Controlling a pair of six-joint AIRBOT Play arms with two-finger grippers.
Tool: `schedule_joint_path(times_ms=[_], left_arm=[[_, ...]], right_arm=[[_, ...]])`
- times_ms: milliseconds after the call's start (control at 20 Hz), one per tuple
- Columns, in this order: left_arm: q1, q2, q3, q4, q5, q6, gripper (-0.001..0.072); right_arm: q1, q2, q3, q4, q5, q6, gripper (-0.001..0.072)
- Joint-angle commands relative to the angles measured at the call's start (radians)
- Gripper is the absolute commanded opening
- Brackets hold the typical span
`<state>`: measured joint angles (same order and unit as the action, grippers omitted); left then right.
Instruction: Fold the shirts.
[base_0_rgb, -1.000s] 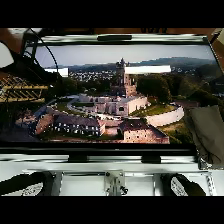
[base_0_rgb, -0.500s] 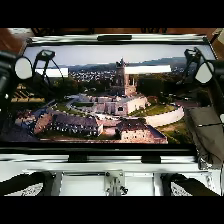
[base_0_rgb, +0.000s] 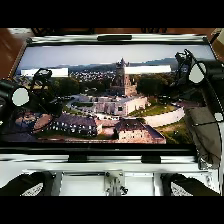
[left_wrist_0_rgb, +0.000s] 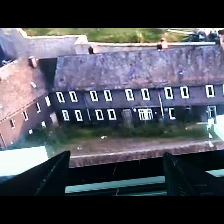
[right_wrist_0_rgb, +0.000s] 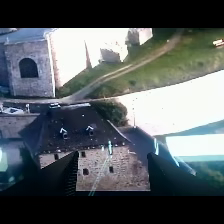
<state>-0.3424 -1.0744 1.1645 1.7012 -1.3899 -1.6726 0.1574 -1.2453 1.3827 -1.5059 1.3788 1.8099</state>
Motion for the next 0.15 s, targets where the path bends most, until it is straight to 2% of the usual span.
schedule_joint_path(times_ms=[0, 100], left_arm=[[0.001, 0.015, -0.019, 0.0, 0.014, 0.002, 0.072], [0.001, 0.015, -0.019, 0.0, 0.017, 0.002, 0.072]], right_arm=[[0.002, 0.0, 0.001, 0.003, 0.001, 0.0, 0.0544], [0.002, 0.0, 0.001, 0.003, 0.001, 0.0, 0.0545]])
